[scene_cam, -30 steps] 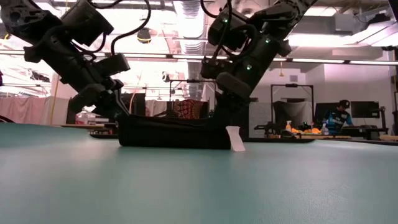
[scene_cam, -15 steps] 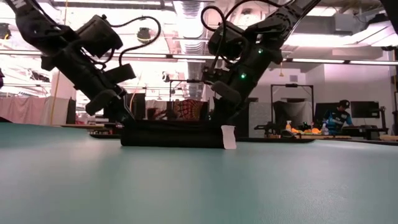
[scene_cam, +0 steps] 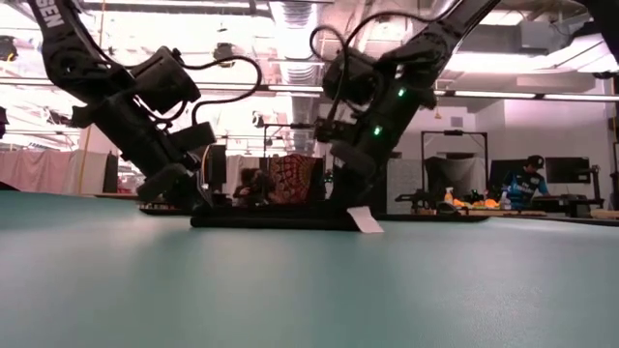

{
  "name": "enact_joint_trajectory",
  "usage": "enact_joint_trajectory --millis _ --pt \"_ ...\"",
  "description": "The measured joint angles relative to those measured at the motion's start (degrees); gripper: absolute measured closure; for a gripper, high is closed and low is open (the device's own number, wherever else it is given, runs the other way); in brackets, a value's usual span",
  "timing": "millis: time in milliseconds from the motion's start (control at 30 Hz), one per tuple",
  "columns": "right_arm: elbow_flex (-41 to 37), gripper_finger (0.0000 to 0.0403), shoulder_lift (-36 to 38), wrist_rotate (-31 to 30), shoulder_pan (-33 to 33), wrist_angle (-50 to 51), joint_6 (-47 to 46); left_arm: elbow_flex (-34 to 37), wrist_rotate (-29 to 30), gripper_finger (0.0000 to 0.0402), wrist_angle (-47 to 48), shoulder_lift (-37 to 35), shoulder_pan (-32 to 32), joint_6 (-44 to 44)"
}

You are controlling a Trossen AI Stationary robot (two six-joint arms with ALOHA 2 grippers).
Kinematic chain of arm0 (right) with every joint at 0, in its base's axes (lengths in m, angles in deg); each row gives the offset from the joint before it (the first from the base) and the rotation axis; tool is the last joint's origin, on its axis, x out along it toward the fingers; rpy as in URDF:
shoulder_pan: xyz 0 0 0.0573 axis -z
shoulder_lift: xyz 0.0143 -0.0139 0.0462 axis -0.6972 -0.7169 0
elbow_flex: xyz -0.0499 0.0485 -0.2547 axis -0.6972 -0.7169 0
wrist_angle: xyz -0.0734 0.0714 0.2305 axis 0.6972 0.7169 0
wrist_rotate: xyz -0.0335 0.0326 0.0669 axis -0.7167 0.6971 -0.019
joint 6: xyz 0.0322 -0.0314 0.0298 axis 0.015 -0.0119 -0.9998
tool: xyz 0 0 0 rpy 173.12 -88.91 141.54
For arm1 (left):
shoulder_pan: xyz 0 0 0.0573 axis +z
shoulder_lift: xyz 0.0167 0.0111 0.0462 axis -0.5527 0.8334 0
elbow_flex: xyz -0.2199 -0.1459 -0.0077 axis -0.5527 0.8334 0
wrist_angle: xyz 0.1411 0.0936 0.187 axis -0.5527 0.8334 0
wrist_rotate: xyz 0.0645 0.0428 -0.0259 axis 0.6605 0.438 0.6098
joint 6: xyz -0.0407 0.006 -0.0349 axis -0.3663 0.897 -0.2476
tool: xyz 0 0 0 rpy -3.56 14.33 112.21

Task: Roll napkin
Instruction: Roll the black table napkin

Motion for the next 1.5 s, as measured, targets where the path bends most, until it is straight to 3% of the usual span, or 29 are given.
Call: enact_joint_trajectory --millis 333,567,800,1067,1267,1500 --pt "0.07 0.0347 -2.28 -0.49 0.30 -0.79 1.40 0.02 0.38 0.0383 -0.98 0.69 0.02 1.04" --pt "-0.11 0.0305 -0.50 -1.96 0.42 0.16 2.50 0.04 -0.33 0.0326 -0.96 -1.53 -0.67 5.13" --pt "-0.17 0.0273 1.48 -2.38 1.07 0.12 4.05 0.20 3.42 0.0275 0.02 -7.43 -0.74 6.89" --pt "-0.17 0.0234 4.58 -3.45 1.02 0.09 7.53 0.17 5.55 0.0271 2.46 -11.92 -0.78 7.80" --pt "-0.09 0.0228 10.15 -7.01 1.14 -0.02 11.79 0.14 4.85 0.0271 2.36 -15.62 -0.96 8.85" --pt "-5.01 0.0242 13.41 5.44 0.71 -5.49 14.97 0.14 -6.31 0.0271 2.20 -17.60 -1.90 7.70"
